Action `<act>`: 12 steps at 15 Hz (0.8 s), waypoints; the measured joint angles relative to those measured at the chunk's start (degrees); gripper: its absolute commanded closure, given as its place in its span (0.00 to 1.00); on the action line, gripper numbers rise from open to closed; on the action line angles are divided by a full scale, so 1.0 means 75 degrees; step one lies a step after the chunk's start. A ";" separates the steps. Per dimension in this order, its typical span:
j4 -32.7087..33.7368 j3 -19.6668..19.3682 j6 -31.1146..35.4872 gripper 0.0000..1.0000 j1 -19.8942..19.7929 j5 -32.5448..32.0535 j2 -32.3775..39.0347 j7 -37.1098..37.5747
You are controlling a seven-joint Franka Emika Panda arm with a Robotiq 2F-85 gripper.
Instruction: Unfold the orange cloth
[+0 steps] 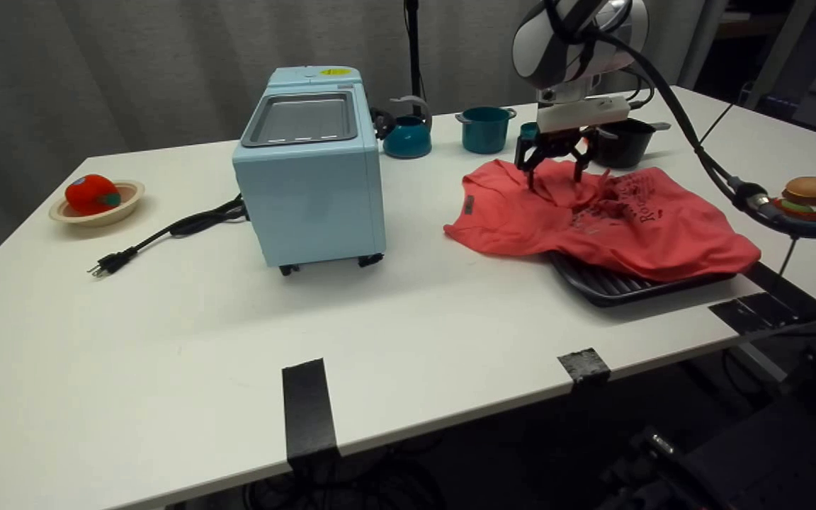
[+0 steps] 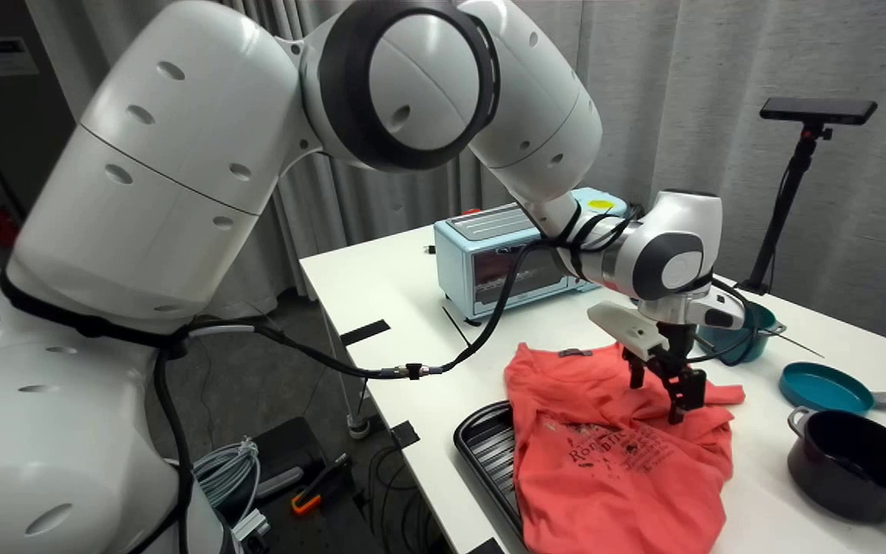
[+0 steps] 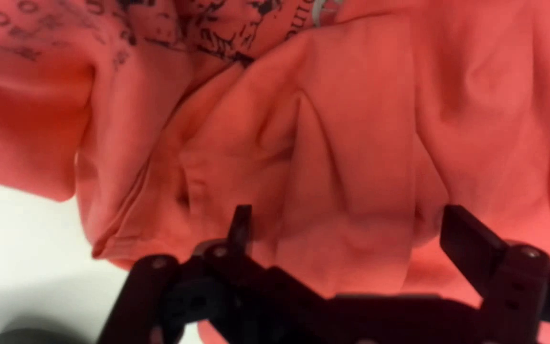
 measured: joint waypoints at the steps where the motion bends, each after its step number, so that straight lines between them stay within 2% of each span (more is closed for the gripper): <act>1: 0.0099 0.0019 -0.0117 0.00 -0.0001 0.0140 0.0068 -0.0002; 5: 0.0391 0.0051 -0.0251 0.00 -0.0015 0.0484 0.0252 -0.0026; 12: 0.0624 0.0051 -0.0290 0.00 -0.0065 0.0551 0.0339 -0.0081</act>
